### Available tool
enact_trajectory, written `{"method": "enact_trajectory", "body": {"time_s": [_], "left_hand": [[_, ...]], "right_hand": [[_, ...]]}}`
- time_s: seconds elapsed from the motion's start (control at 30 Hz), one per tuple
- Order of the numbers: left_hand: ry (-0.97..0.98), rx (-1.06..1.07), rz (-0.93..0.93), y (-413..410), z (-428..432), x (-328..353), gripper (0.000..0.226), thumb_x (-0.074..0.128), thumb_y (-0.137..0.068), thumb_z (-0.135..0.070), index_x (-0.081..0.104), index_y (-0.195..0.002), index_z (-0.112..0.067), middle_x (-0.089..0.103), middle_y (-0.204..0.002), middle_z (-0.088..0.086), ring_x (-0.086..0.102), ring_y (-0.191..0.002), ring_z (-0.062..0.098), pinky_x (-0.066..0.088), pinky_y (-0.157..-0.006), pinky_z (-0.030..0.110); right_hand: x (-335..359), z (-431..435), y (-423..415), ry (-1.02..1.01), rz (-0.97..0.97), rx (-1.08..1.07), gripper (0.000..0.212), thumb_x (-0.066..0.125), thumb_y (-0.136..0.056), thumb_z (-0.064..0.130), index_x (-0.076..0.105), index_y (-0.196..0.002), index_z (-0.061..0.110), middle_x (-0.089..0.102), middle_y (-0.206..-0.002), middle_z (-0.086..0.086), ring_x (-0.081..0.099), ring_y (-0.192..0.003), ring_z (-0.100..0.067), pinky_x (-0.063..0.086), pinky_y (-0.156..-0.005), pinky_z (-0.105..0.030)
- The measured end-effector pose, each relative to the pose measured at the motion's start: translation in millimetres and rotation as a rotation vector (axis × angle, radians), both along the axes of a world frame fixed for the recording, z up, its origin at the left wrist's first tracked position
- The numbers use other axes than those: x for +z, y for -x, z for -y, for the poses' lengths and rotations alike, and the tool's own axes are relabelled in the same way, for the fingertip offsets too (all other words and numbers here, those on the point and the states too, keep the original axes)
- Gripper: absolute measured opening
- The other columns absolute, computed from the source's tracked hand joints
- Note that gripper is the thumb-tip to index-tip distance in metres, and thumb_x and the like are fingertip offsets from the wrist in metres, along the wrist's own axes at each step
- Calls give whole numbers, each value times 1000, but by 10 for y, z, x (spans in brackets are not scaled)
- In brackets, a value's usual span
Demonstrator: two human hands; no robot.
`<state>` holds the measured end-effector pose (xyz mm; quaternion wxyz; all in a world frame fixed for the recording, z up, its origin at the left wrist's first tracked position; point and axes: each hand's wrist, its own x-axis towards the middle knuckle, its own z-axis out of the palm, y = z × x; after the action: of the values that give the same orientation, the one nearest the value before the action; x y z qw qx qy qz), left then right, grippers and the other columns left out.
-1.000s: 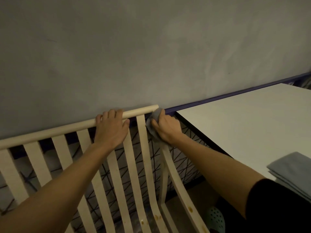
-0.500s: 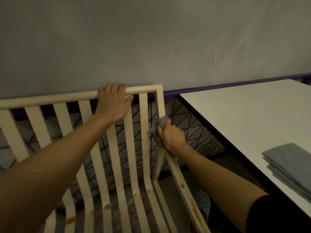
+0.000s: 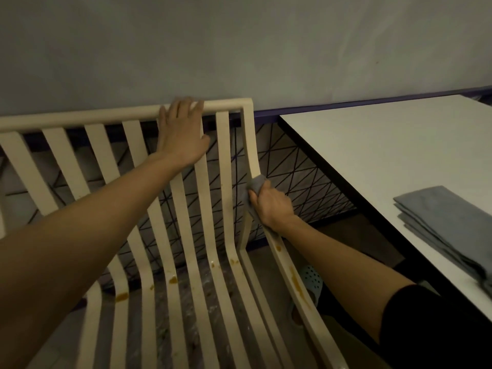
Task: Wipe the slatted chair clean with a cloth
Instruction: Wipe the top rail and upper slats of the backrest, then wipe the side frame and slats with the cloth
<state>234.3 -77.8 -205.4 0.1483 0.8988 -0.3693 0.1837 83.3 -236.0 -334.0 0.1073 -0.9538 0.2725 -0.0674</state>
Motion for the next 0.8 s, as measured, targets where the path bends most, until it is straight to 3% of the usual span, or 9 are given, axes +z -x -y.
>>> {"method": "enact_trajectory", "body": {"time_s": [0.1, 0.2, 0.37, 0.5, 0.57, 0.7, 0.8], "left_hand": [[110, -87, -32, 323, 27, -209, 58, 51, -91, -25, 33, -146, -20, 18, -158, 6, 10, -146, 26, 10, -118, 53], [162, -168, -125, 671, 72, -521, 46, 48, -94, -22, 43, -140, -21, 30, -153, 3, 25, -142, 24, 21, -116, 51], [408, -130, -690, 1416, 105, -1085, 30, 43, -101, -23, 57, -126, -18, 57, -125, 1, 53, -113, 16, 45, -94, 33], [554, -24, -1059, 2027, 76, -1346, 26, 42, -102, -25, 64, -116, -18, 62, -108, -5, 55, -95, 6, 39, -74, 16], [587, 48, -1233, 2254, 65, -1468, 26, 42, -101, -24, 65, -112, -19, 65, -106, -4, 59, -94, 8, 42, -74, 18], [759, 201, -1542, 2596, 60, -1535, 24, 40, -102, -18, 63, -98, -21, 66, -105, 0, 62, -88, 11, 45, -87, 35], [801, 200, -1706, 2792, 23, -1487, 28, 35, -103, -15, 62, -108, -12, 67, -96, 4, 62, -82, 14, 46, -81, 33]], "right_hand": [[-18, -14, 77, -12, -16, -6, 50, 27, -99, 51, 39, -123, 10, 66, -98, -9, 64, -85, -29, 47, -70, -38], [-49, -37, 168, -18, -36, -3, 50, 28, -99, 51, 40, -123, 9, 65, -102, -11, 64, -89, -31, 42, -70, -36], [-92, -91, 327, -53, -79, 13, 49, 31, -100, 48, 42, -125, 7, 65, -108, -13, 63, -94, -31, 43, -74, -37], [-98, -98, 435, -67, -101, 29, 53, 31, -100, 49, 42, -126, 5, 63, -113, -14, 62, -99, -31, 44, -78, -36], [-98, -111, 491, -68, -114, 30, 53, 29, -100, 49, 42, -125, 4, 63, -114, -15, 62, -100, -32, 44, -78, -36], [-71, -142, 593, -89, -167, 54, 50, 30, -102, 43, 42, -129, 3, 60, -120, -16, 59, -107, -32, 42, -82, -36], [-66, -167, 666, -91, -207, 65, 46, 31, -102, 40, 43, -129, 4, 59, -121, -16, 59, -108, -32, 43, -82, -36]]}}
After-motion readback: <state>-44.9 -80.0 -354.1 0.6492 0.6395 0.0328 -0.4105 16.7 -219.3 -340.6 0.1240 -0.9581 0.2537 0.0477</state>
